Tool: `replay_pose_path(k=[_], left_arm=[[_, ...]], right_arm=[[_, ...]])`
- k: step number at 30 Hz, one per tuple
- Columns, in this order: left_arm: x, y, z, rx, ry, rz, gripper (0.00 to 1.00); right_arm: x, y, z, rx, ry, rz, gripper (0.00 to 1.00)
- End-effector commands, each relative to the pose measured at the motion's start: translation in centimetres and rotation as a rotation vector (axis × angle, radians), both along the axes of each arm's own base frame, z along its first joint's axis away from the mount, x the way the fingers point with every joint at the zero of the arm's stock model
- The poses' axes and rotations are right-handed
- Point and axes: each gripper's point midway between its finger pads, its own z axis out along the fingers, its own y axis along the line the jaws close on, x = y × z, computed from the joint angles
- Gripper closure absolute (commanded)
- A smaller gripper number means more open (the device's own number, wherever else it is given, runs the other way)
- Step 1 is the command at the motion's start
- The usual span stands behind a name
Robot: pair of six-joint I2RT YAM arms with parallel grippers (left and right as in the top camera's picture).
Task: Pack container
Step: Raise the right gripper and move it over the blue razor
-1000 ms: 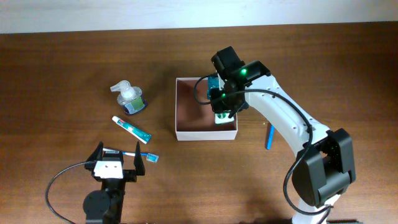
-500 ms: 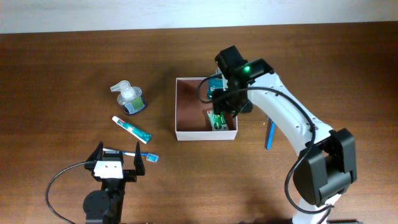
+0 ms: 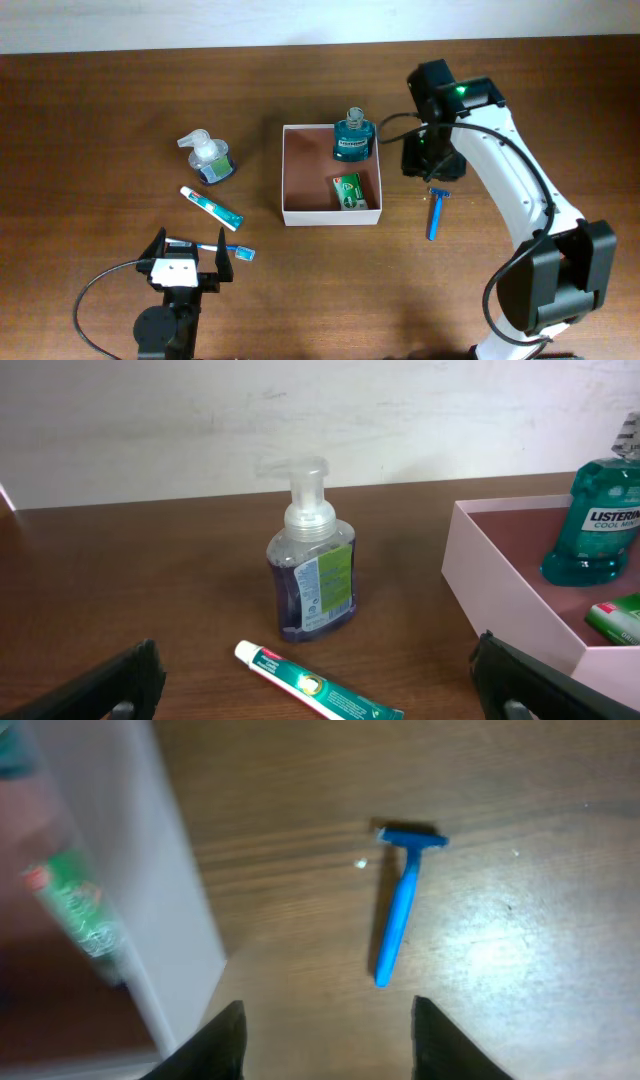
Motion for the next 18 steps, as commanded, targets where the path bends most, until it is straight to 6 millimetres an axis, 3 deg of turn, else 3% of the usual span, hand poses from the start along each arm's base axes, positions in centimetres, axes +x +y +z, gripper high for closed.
replay_pose_path(k=[1, 6, 9, 18], left_arm=[[0.0, -0.1, -0.2, -0.006, 0.002, -0.003, 0.01], [0.0, -0.1, -0.2, -0.006, 0.002, -0.003, 0.01], [0.0, -0.1, -0.2, -0.006, 0.002, -0.003, 0.01], [0.0, -0.1, -0.2, -0.006, 0.002, -0.003, 0.01]], right_arm=[[-1.7, -3.4, -2.9, -0.052, 0.061, -0.142, 0.57], [-4.4, -4.7, -7.5, -0.048, 0.144, -0.181, 0.58], [-4.9, -4.7, -8.9, -0.045, 0.147, -0.182, 0.58], [-3.4, -4.7, -10.8, -0.035, 0.057, -0.183, 0.59]])
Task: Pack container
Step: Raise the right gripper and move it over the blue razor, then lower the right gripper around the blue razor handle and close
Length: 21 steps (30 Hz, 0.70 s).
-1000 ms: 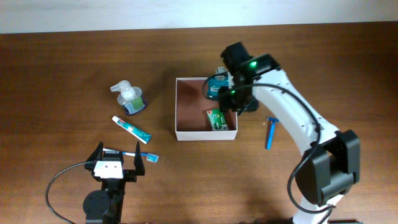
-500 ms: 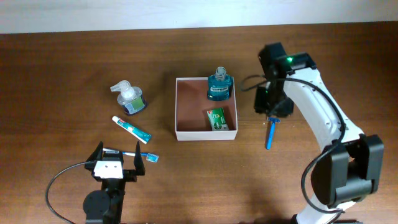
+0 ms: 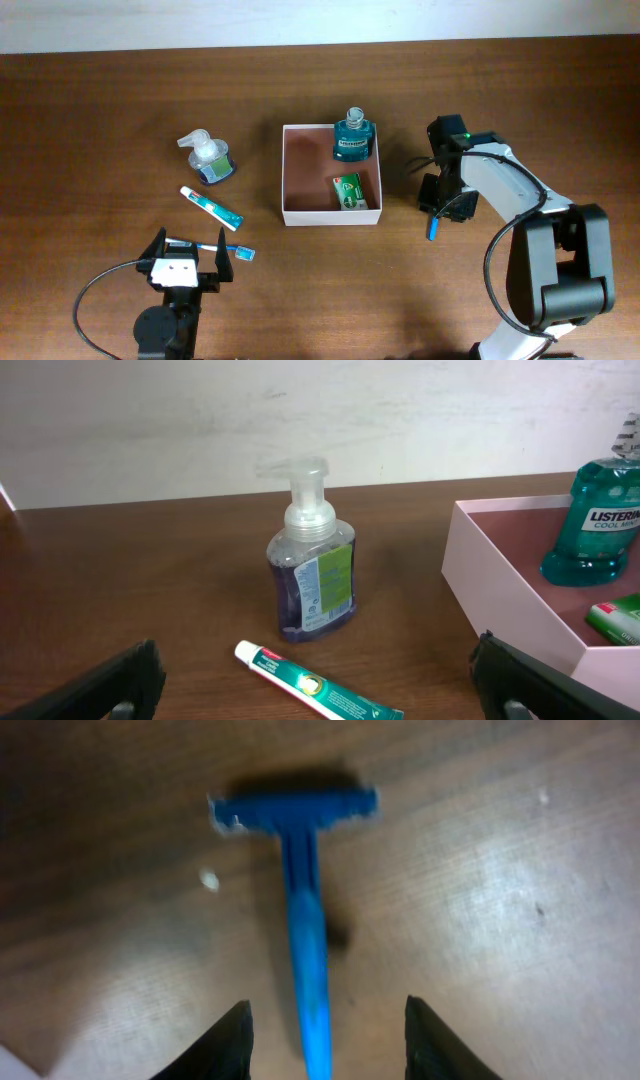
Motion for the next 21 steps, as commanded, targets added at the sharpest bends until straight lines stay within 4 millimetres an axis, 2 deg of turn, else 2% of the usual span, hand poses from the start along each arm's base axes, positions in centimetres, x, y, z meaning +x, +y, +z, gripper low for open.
replay_pose_path(k=[1, 15, 21], left_arm=[[0.0, -0.1, -0.2, -0.006, 0.003, -0.003, 0.00], [0.0, -0.1, -0.2, -0.006, 0.003, -0.003, 0.01], [0.0, -0.1, -0.2, -0.006, 0.003, -0.003, 0.01]], right_arm=[[0.6, -0.3, -0.2, -0.015, -0.039, -0.009, 0.59], [2.8, -0.6, -0.3, -0.040, -0.135, -0.011, 0.60], [2.8, -0.6, -0.9, -0.040, -0.124, -0.011, 0.63]])
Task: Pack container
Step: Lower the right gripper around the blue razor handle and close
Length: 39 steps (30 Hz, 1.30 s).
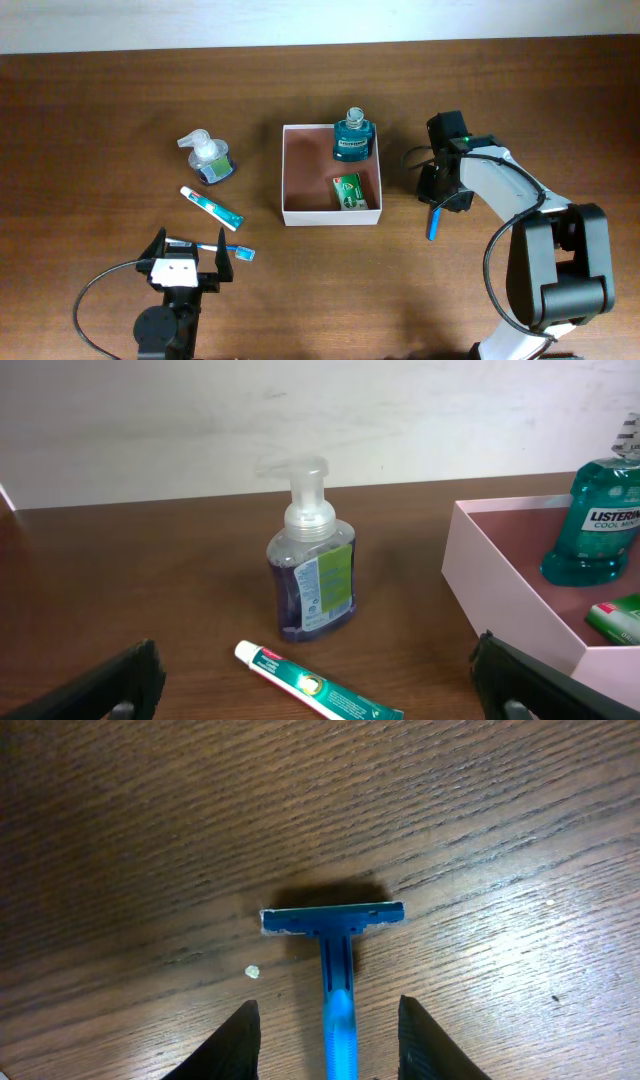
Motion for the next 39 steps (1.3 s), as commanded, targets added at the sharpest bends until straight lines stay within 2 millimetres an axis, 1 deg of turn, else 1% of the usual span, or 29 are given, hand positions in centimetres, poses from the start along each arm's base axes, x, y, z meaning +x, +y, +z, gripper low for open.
replay_pose_path(k=[1, 6, 9, 13, 32, 39], left_arm=[[0.0, -0.1, -0.2, -0.006, 0.003, -0.003, 0.01], [0.0, -0.1, -0.2, -0.006, 0.003, -0.003, 0.01], [0.0, -0.1, -0.2, -0.006, 0.003, -0.003, 0.01], [0.0, -0.1, -0.2, -0.006, 0.003, -0.003, 0.01], [0.0, -0.1, -0.2, -0.006, 0.003, -0.003, 0.01], [0.0, -0.1, -0.2, -0.006, 0.003, -0.003, 0.01]], right_arm=[[-0.3, -0.4, -0.6, -0.024, 0.016, -0.010, 0.63], [-0.6, -0.5, -1.8, -0.028, 0.048, -0.009, 0.63], [-0.7, -0.5, -1.9, -0.028, 0.050, -0.010, 0.68], [-0.4, -0.5, -1.9, -0.027, 0.040, -0.010, 0.72], [-0.4, -0.5, -2.2, -0.028, 0.046, -0.010, 0.72], [-0.9, -0.5, -3.3, -0.032, 0.083, -0.006, 0.73]])
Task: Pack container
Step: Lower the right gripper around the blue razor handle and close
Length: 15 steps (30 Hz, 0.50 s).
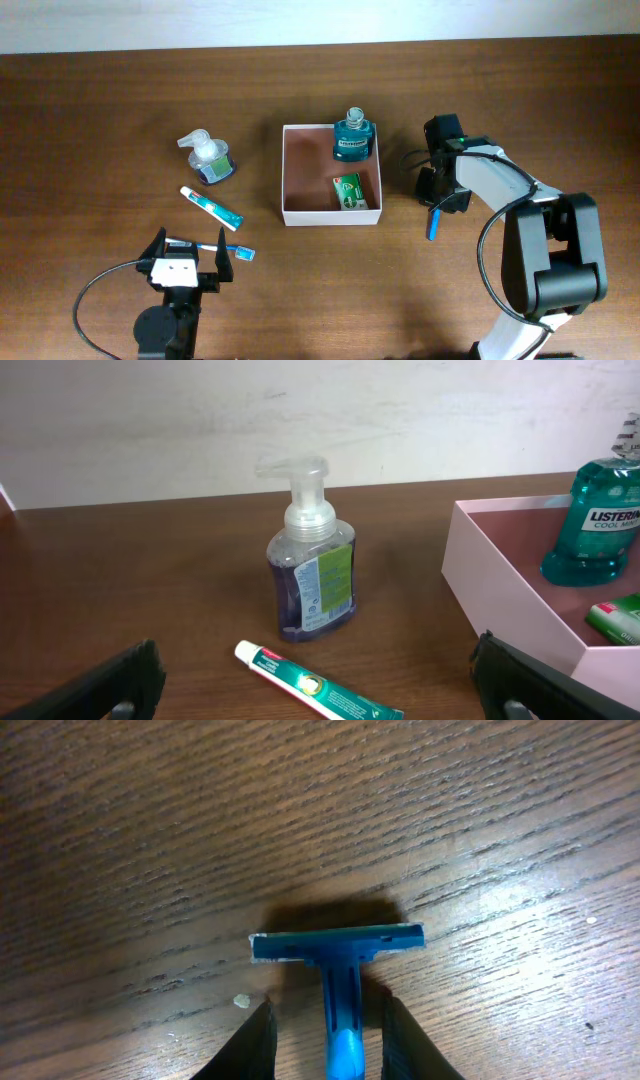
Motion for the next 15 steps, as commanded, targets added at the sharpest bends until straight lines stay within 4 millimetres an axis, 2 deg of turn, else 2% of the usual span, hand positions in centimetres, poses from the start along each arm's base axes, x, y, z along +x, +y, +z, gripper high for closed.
replay_pose_path(k=[1, 2, 5, 6, 9, 12, 14, 15], left_arm=[[0.0, -0.1, -0.2, -0.006, 0.003, -0.003, 0.01], [0.0, -0.1, -0.2, -0.006, 0.003, -0.003, 0.00], [0.0, -0.1, -0.2, -0.006, 0.003, -0.003, 0.01], [0.0, -0.1, -0.2, -0.006, 0.003, -0.003, 0.01], [0.0, -0.1, -0.2, -0.006, 0.003, -0.003, 0.01], [0.0, -0.1, -0.2, -0.006, 0.003, -0.003, 0.01], [0.0, -0.1, -0.2, -0.006, 0.003, -0.003, 0.01], [0.0, -0.1, -0.2, -0.006, 0.003, -0.003, 0.01]], right_arm=[[-0.9, -0.5, -1.7, -0.028, 0.053, -0.006, 0.72], [-0.9, -0.5, -1.7, -0.029, 0.055, -0.006, 0.73], [-0.9, -0.3, -1.7, -0.017, 0.057, 0.025, 0.94], [-1.0, -0.3, -1.6, -0.019, 0.063, 0.026, 0.96], [-1.1, -0.4, -1.3, -0.020, 0.067, 0.049, 0.96], [-0.5, -0.3, 0.0, -0.021, 0.056, 0.079, 0.96], [0.2, -0.2, 1.4, -0.020, 0.039, 0.097, 0.96], [1.1, -0.2, 3.6, -0.022, 0.013, 0.099, 0.96]])
